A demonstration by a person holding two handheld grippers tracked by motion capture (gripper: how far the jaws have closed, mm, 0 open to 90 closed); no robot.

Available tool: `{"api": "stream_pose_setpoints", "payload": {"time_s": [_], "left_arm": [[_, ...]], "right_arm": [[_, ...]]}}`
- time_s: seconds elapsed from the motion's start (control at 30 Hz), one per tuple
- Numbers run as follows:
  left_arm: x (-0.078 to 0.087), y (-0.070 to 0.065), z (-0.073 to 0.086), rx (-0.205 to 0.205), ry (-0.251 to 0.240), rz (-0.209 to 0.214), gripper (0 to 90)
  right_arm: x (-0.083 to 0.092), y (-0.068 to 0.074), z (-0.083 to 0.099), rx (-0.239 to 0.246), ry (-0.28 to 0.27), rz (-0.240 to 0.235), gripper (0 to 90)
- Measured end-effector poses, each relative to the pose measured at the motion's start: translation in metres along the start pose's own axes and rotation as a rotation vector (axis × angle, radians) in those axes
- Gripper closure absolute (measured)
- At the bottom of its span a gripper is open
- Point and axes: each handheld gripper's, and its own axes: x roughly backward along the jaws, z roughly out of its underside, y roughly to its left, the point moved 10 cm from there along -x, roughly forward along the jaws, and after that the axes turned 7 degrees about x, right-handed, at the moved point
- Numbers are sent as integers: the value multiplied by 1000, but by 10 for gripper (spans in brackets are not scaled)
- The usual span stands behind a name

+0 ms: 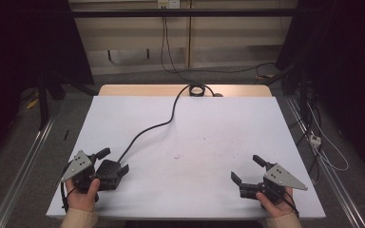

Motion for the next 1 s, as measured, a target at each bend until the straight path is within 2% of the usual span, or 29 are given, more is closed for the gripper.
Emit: {"api": "stream_pose_setpoints", "payload": {"time_s": [0.13, 0.2, 0.57, 0.67, 1.0], "left_arm": [[2, 3, -1, 11, -4, -14, 40], [2, 3, -1, 25, -1, -1, 40], [3, 3, -1, 46, 21, 21, 39], [5, 4, -1, 53, 27, 13, 40], [9, 6, -2, 43, 50, 19, 43]], "right_arm": [[0, 0, -1, 2, -2, 2, 22], [0, 0, 0, 1, -1, 2, 22], [1, -1, -1, 1, -2, 9, 22], [1, -1, -1, 3, -4, 10, 22], [0, -1, -2, 5, -4, 10, 24]]}}
